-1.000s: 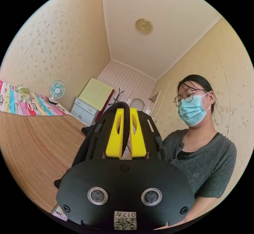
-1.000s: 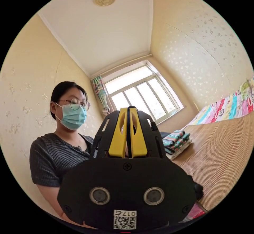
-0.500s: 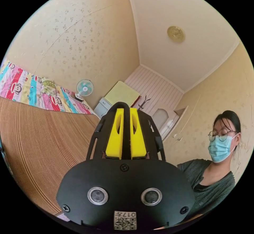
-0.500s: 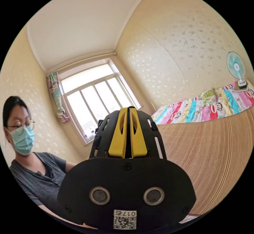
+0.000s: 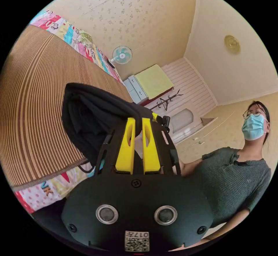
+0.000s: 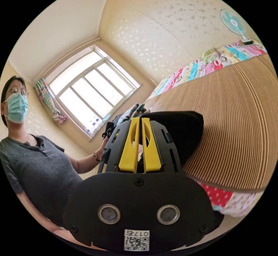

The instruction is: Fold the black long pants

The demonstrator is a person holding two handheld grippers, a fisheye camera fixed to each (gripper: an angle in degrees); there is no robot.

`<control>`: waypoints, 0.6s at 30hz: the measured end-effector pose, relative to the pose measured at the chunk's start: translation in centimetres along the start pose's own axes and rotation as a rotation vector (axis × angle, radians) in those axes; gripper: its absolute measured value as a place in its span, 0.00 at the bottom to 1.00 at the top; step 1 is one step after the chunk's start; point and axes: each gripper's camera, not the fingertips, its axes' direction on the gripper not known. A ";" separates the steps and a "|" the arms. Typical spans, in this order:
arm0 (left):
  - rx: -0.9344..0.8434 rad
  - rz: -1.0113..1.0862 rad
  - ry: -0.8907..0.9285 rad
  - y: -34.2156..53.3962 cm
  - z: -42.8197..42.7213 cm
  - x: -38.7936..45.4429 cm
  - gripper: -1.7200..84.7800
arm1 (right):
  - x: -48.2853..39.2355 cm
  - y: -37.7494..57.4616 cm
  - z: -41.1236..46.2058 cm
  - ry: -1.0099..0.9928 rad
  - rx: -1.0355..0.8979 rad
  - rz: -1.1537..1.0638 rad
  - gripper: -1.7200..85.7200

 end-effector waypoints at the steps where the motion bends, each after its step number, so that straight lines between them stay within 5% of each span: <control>1: -0.043 -0.071 -0.045 2.5 1.1 -1.4 0.07 | 0.5 3.6 0.0 0.053 -0.035 0.063 0.04; 7: 0.070 -0.234 -0.009 5.6 -1.4 -6.0 0.13 | 4.7 13.0 -0.7 0.184 -0.108 0.482 0.07; 11: 0.248 -0.174 -0.242 1.5 -5.6 -4.3 0.25 | 4.6 11.7 -0.9 0.084 -0.056 0.536 0.18; 18: 0.135 -0.239 -0.241 -6.7 -2.6 -8.5 0.30 | 2.7 10.9 2.5 -0.019 -0.076 0.562 0.26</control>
